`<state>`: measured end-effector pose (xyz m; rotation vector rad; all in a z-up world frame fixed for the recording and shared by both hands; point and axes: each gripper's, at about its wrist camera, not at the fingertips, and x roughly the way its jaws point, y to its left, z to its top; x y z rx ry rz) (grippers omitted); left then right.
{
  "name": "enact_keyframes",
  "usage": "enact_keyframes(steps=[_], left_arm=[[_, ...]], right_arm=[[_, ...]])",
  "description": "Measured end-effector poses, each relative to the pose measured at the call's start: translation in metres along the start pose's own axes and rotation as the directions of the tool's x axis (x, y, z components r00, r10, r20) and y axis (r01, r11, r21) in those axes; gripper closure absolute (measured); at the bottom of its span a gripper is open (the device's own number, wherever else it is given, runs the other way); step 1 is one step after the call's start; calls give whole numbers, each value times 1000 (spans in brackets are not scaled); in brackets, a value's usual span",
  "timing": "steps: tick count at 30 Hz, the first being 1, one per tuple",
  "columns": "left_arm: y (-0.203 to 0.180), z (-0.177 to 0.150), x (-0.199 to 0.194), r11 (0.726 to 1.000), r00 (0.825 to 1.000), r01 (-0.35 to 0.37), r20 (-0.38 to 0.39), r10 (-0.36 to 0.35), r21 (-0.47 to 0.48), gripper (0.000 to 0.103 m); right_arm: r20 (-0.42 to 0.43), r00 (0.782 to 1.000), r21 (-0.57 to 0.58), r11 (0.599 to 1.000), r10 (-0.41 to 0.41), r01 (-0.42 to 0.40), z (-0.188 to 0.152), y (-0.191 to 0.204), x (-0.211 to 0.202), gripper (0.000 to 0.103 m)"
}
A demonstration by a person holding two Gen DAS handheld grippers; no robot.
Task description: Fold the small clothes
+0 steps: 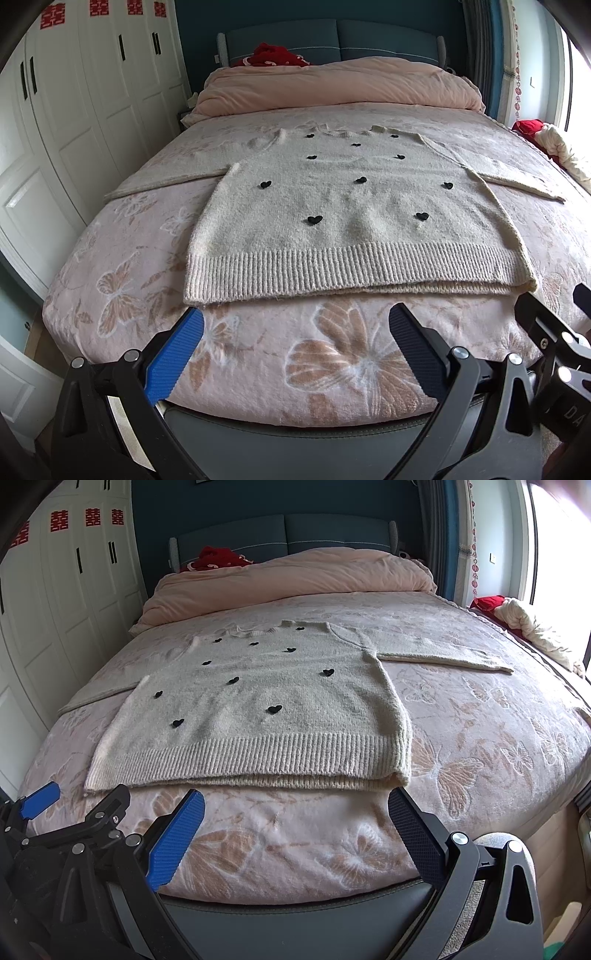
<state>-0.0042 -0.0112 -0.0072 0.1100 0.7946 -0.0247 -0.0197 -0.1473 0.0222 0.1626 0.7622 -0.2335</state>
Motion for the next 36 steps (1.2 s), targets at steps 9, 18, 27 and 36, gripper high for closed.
enact_keyframes(steps=[9,18,27,36], left_arm=[[26,8,34,996,996,3,-91,-11,-86,5],[22,37,76,996,992,-29,-123,18,-88,5],[16,59,119,994,987,-38,-161,21,-102,5],[24,73,142,991,987,-20,-160,-1,-132,5]], right_arm=[[-45,997,123,990,-61,66,39,-98,55,5],[-60,977,373,903,-207,214,167,-312,178,5],[-155,971,648,723,-181,238,211,-457,308,15],[134,989,647,761,-65,-37,264,-425,291,91]])
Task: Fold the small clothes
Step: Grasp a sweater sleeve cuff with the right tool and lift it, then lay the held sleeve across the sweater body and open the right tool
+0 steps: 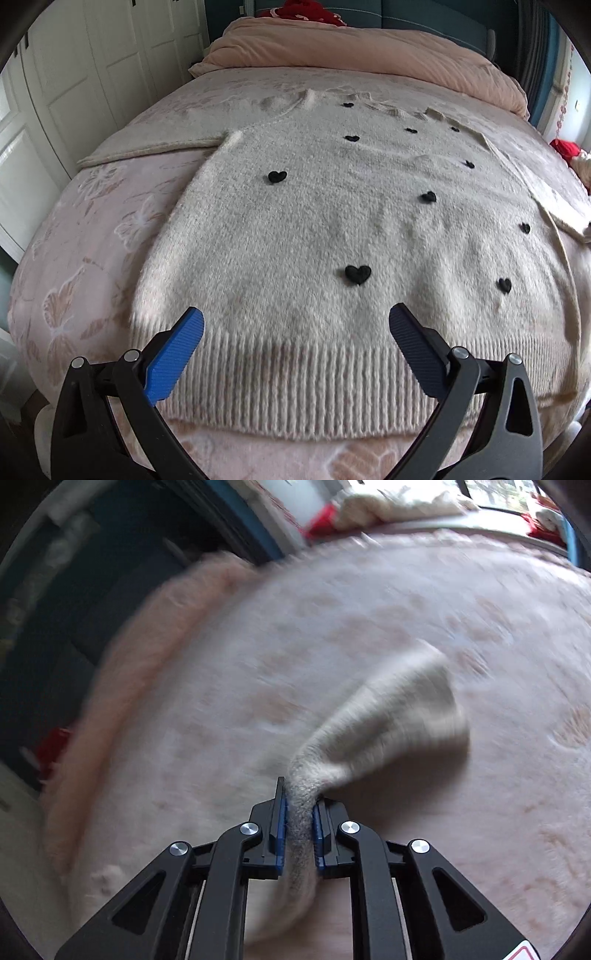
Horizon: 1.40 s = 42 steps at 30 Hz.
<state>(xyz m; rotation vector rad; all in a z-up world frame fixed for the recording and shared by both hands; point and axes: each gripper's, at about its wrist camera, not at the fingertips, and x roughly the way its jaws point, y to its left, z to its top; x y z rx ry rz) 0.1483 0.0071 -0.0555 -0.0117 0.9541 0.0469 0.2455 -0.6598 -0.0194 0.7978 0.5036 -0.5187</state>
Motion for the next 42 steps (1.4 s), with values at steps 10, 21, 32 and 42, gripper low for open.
enact_keyframes(steps=[10,21,32,42], left_arm=[[25,23,-12,993,997,61,63,-54,-103,5],[41,149,49,932,961,277,83,-265,-234,5],[-2,228,205,818,939,285,-27,-343,-500,39],[19,213,172,835,935,341,61,-351,-432,94]], right_arm=[[-364,803,-496,632,471,-595,-156,336,-44,72],[-472,830,-392,773,296,-499,-239,246,-21,44],[-418,815,94,911,402,-401,-219,160,35,43],[-320,903,-112,935,288,-337,-190,165,12,101]])
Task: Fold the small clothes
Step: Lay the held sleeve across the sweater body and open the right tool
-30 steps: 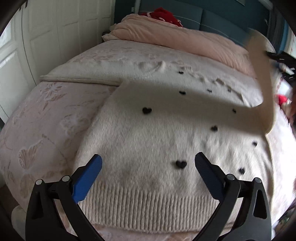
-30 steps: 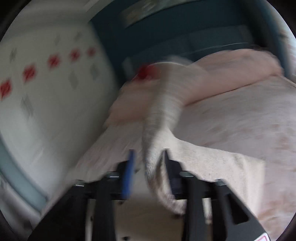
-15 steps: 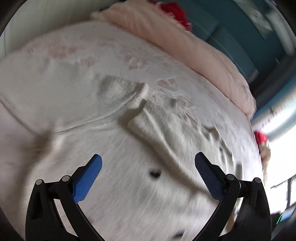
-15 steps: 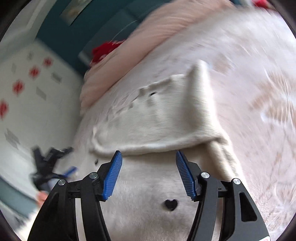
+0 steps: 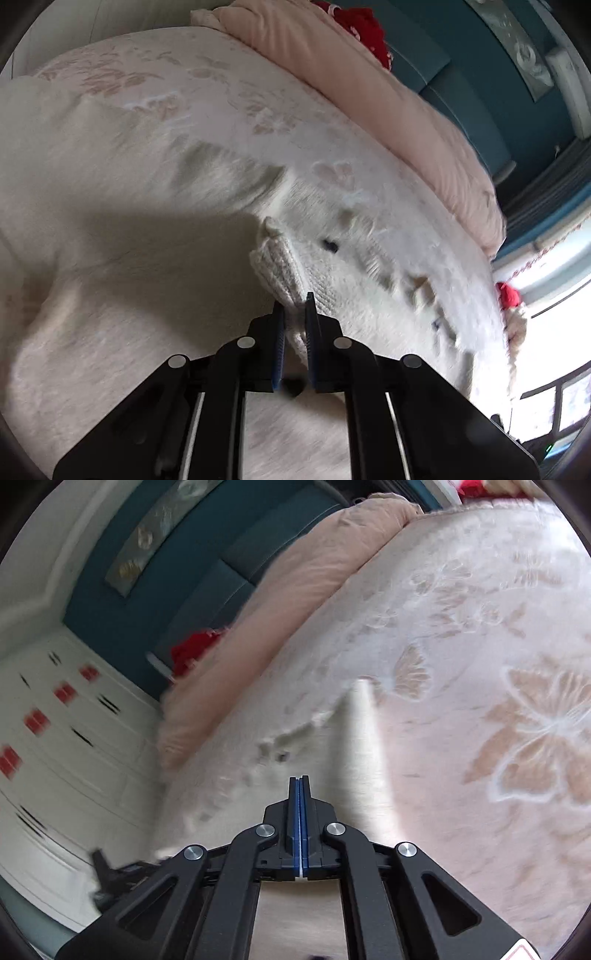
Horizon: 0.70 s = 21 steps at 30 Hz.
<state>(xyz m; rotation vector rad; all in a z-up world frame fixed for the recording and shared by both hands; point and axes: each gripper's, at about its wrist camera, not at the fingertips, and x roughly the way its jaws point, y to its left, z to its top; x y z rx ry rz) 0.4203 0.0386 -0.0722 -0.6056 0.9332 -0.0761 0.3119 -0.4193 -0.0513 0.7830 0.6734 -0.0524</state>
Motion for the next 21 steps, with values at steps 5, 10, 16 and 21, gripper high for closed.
enact_keyframes(steps=[5,10,16,21], left_arm=[[32,-18,11,999,999,-23,-33,21,-47,94],[29,-16,14,999,999,-36,-14,36,-38,91],[60,-9,-34,998,999,-5,39,8,-63,72],[163,31,-96,965,971,-158,146,190,-210,39]], right_arm=[[-104,994,-74,996,40,-48,-26,24,5,95],[-195,975,-95,991,-107,89,-37,1,46,103],[-137,980,-238,965,-147,111,-72,54,6,91],[-151,961,-464,875,-233,139,-164,94,1,84]])
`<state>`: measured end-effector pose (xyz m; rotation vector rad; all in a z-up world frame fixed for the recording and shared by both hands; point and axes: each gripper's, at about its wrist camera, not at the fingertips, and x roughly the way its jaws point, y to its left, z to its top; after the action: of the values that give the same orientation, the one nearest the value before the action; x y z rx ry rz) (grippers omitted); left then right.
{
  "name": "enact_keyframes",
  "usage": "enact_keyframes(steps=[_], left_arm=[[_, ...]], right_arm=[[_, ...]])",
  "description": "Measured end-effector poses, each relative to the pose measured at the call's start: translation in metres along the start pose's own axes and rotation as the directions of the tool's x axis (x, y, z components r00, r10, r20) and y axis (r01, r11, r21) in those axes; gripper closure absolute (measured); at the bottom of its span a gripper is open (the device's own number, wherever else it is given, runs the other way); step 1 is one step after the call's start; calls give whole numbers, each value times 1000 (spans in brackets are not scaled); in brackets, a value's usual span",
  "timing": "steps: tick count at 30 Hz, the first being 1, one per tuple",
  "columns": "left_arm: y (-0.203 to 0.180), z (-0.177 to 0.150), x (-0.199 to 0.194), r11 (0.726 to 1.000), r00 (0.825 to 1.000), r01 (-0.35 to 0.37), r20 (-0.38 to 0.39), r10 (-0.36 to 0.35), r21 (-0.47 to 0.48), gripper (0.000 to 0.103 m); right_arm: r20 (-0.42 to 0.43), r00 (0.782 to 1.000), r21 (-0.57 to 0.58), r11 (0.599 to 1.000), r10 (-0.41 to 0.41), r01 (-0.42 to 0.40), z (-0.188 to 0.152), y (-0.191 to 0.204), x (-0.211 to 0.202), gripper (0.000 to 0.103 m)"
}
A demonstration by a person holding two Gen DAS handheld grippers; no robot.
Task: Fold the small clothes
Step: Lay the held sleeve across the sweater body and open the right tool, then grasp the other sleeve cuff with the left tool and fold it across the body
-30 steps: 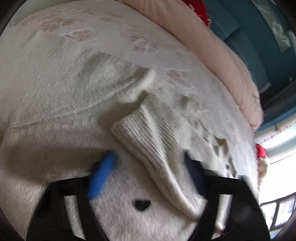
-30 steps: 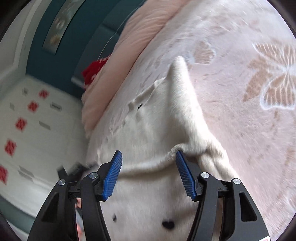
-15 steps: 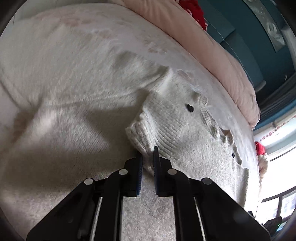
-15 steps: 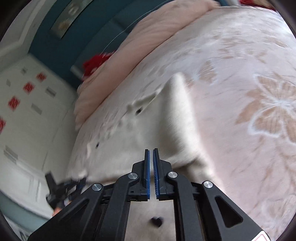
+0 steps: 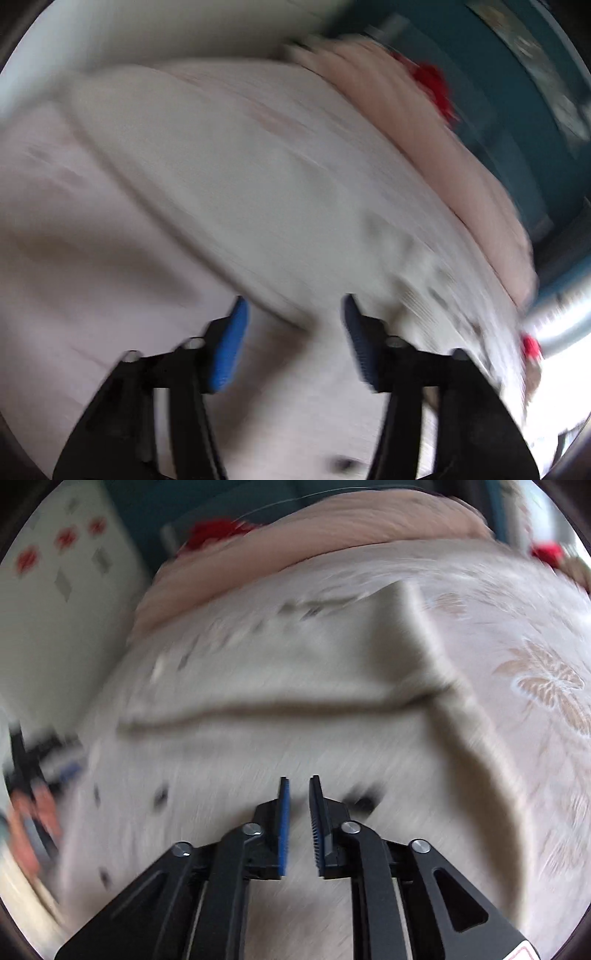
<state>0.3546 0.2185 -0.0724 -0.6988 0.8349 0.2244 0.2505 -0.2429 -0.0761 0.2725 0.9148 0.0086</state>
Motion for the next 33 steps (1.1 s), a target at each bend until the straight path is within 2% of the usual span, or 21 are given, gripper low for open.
enact_keyframes(steps=[3,4,6,7,9,11,12,13,14,15,17,19,21,23,25,27,29,30,32,33], left_arm=[[73,57,-9,982,990,-111,65,122,-154,34],[94,77,-9,969,981,-159,84,177,-189,33],[133,114,-9,933,951,-254,108,288,-255,33],[146,125,-7,920,943,-273,110,313,-280,33],[169,146,-3,904,941,-267,114,320,-333,35],[169,160,3,908,934,-285,124,335,-306,50],[163,166,12,922,940,-292,104,326,-254,76],[157,171,19,931,946,-294,75,316,-218,92],[151,172,24,932,945,-302,62,320,-200,92],[141,173,22,931,941,-308,85,329,-194,94],[120,174,12,952,952,-252,134,276,-173,95],[76,170,-8,980,962,-177,196,193,-94,95],[18,156,-31,996,970,-86,230,78,27,95],[-41,134,-50,990,974,1,226,-34,144,95],[-106,97,-64,959,973,103,176,-152,263,95],[-160,49,-65,922,969,188,90,-231,337,94],[-201,-10,-50,889,972,221,-17,-234,401,89],[-210,-32,-42,882,973,225,-52,-224,415,88],[-220,-93,-20,875,975,217,-148,-168,432,83],[-217,-115,-13,879,971,216,-189,-147,425,77]], right_arm=[[64,995,-89,992,-79,84,-12,17,0,71],[59,995,-108,990,-85,91,-11,18,6,62],[69,992,-136,984,-105,114,-16,20,11,59],[77,991,-145,982,-110,120,-18,18,12,58],[89,990,-144,982,-107,119,-23,15,12,57],[92,990,-143,982,-108,121,-22,13,16,57],[92,989,-146,982,-111,124,-22,12,16,56],[93,989,-149,981,-115,128,-20,11,16,56],[95,989,-151,980,-118,131,-20,12,17,56],[96,988,-153,979,-120,133,-22,12,16,56],[97,988,-152,980,-119,132,-20,13,19,55],[98,989,-148,981,-114,128,-20,13,19,55],[100,989,-145,982,-109,123,-21,12,18,55],[100,990,-140,983,-103,117,-20,11,18,55],[99,991,-133,985,-94,106,-20,9,17,55],[97,992,-126,987,-84,96,-19,8,17,55],[95,993,-118,990,-71,82,-18,5,17,54],[95,993,-114,991,-64,74,-18,4,17,54],[92,994,-106,992,-51,61,-17,3,16,54],[90,995,-101,994,-39,48,-17,1,16,53]])
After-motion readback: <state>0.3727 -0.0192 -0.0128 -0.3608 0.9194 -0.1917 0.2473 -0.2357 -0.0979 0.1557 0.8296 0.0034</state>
